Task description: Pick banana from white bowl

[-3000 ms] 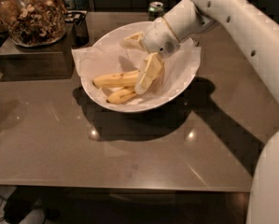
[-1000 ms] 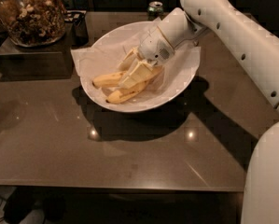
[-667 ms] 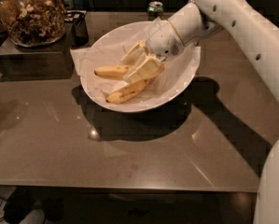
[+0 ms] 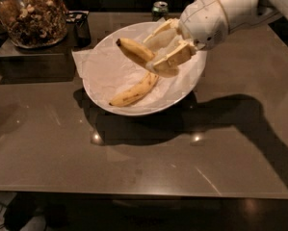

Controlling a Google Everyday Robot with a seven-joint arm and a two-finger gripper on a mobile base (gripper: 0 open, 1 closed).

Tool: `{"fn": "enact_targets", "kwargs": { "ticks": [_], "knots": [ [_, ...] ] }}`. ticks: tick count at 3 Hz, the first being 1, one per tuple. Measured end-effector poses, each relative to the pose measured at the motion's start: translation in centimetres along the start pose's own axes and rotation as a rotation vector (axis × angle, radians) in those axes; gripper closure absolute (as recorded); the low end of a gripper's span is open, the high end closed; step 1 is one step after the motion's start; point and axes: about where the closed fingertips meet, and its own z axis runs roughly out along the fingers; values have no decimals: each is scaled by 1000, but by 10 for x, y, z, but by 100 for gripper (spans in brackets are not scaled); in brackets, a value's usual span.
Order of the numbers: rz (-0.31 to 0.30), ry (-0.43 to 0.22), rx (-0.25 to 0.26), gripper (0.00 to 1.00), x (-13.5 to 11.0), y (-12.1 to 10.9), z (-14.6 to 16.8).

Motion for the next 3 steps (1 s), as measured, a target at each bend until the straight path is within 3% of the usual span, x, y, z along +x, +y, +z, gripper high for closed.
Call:
{"fn": "enact_targets", "kwargs": {
  "ticks": [1, 3],
  "knots": [
    [13, -3, 40, 100, -27, 26, -23],
    [4, -79, 131, 100, -64, 80, -47]
  ]
}}
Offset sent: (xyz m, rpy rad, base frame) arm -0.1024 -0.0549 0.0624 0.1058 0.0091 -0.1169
